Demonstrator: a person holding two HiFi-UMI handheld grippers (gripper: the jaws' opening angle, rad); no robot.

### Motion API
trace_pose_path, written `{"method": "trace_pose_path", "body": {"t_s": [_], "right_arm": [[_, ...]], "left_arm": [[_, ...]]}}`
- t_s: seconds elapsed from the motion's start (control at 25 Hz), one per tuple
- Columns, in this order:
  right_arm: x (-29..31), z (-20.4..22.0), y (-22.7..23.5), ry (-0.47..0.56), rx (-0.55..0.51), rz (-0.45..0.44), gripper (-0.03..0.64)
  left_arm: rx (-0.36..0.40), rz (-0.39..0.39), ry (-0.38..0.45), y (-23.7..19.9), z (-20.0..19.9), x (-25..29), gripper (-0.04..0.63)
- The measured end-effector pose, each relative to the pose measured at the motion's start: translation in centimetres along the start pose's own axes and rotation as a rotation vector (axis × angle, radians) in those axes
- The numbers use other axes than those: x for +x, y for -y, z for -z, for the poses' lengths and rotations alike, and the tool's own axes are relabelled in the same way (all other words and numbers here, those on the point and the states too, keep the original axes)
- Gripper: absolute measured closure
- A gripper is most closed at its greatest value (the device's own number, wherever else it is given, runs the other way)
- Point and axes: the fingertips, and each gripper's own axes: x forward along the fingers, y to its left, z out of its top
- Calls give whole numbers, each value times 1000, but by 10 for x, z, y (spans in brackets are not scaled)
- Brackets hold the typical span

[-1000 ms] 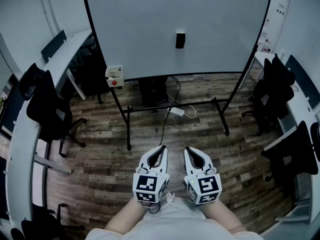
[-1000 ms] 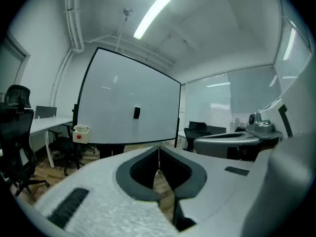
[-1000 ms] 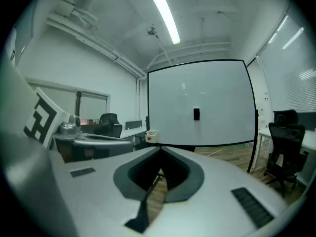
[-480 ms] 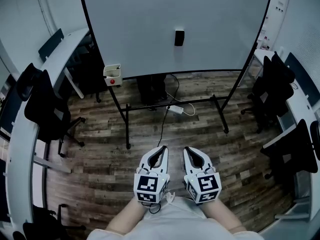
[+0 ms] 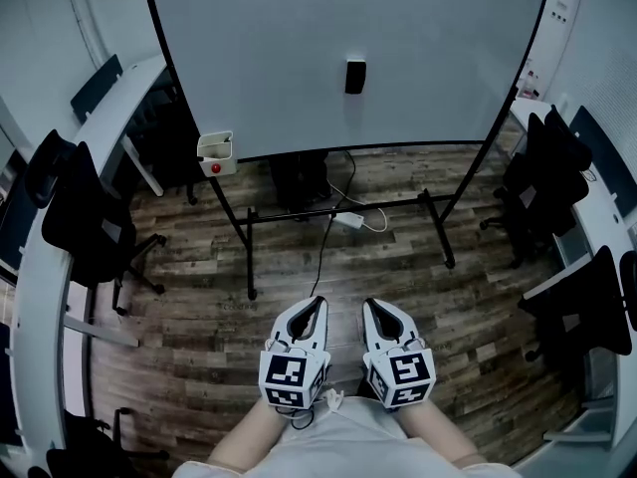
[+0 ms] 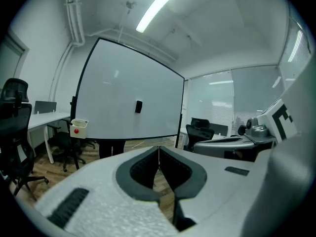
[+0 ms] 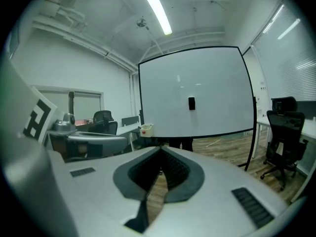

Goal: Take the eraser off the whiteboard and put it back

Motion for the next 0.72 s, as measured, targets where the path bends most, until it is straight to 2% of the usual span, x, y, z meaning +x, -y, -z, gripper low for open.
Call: {"method": "trace_pose_path", "body": {"t_s": [0.28, 0.72], "right_arm": [[50, -21, 56, 24, -17, -53, 589], [135, -85, 195, 40, -89, -177, 589]], "left_arm": [[-17, -74, 22, -13, -17, 65, 577], [-42, -201, 85, -7, -69, 222, 577]]}}
